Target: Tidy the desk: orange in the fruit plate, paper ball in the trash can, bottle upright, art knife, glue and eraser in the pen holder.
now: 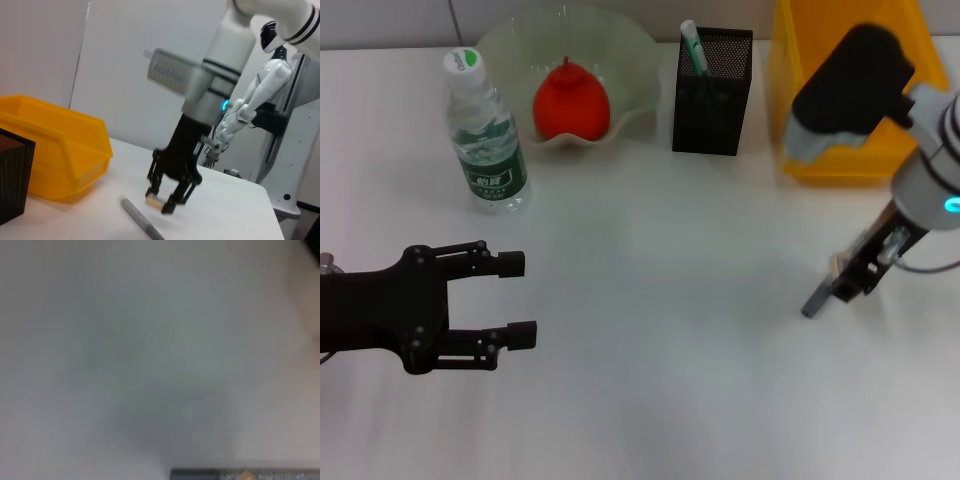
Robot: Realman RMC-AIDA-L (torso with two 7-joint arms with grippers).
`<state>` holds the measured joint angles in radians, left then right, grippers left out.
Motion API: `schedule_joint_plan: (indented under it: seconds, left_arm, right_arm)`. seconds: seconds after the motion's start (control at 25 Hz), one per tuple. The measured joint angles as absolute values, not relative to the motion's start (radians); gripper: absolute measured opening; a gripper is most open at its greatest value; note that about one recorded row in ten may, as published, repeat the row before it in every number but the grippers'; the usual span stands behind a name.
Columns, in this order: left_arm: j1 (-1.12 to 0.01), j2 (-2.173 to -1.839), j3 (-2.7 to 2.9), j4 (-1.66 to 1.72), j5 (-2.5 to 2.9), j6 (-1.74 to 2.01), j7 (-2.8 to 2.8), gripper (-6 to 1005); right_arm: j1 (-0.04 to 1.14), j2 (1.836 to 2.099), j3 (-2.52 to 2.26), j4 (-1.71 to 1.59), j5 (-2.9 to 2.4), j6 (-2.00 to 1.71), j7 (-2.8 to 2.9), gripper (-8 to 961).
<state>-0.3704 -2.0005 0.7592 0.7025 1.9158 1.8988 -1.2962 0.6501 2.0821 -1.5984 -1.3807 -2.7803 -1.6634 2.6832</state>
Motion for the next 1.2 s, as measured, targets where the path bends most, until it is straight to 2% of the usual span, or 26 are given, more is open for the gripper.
schedule_joint_plan:
  seconds: [0.28,0.48,0.76,1.2]
  left_arm:
    - [-0.365,-2.002,0.759,0.703,1.916,1.897,-1.294,816]
    - [-0.366,-2.005,0.758,0.703,1.916,1.897,-1.288,816]
    - [-0.368,-2.010,0.757,0.703,1.916,1.893,-1.288,815]
    - [-0.368,-2.017,0.746,0.703,1.916,1.887,-1.286,815]
  right_arm:
    - [0.620,2.081,-1.513,-1.619,-2.817,-1.711,2.683,468]
    - [0.597,2.083,-1.482,-1.678,-2.825,-1.573,2.684,467]
    - [0.562,2.086,-1.522,-1.625,-2.786,-1.248,2.683,468]
    - [0.590,2.083,-1.567,-1.423,-2.766,-0.944,2.679,466]
